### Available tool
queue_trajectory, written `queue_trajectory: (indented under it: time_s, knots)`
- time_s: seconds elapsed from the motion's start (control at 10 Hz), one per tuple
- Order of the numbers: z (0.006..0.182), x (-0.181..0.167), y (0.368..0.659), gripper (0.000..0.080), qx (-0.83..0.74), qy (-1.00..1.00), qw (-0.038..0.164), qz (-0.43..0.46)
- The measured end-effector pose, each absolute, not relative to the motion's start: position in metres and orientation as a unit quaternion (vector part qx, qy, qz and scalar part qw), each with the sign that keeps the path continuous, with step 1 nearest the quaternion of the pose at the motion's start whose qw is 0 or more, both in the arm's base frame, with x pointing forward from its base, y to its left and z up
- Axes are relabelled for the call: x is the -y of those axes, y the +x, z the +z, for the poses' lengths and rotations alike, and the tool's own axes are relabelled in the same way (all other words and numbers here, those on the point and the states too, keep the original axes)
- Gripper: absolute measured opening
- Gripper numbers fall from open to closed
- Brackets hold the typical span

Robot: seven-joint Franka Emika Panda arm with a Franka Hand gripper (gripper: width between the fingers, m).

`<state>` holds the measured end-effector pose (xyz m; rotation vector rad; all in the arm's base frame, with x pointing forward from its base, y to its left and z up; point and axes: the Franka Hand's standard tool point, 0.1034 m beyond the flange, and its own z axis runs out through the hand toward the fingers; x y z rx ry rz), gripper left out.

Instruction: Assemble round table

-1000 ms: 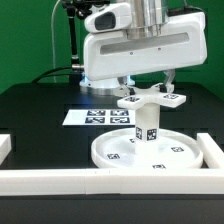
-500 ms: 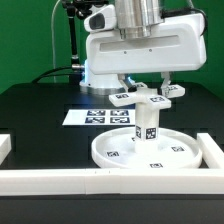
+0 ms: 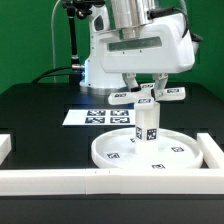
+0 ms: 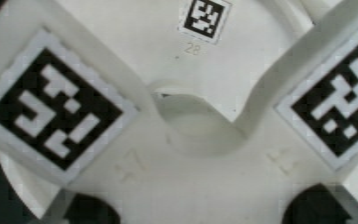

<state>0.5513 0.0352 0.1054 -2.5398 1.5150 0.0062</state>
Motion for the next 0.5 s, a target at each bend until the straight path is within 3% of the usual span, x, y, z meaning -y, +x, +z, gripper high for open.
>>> queue_trajectory:
  time_s: [0.5]
  knots:
    - [0.1049,-0.0341,0.5527,0.045,-0.657,-0.747,0.102,0.015]
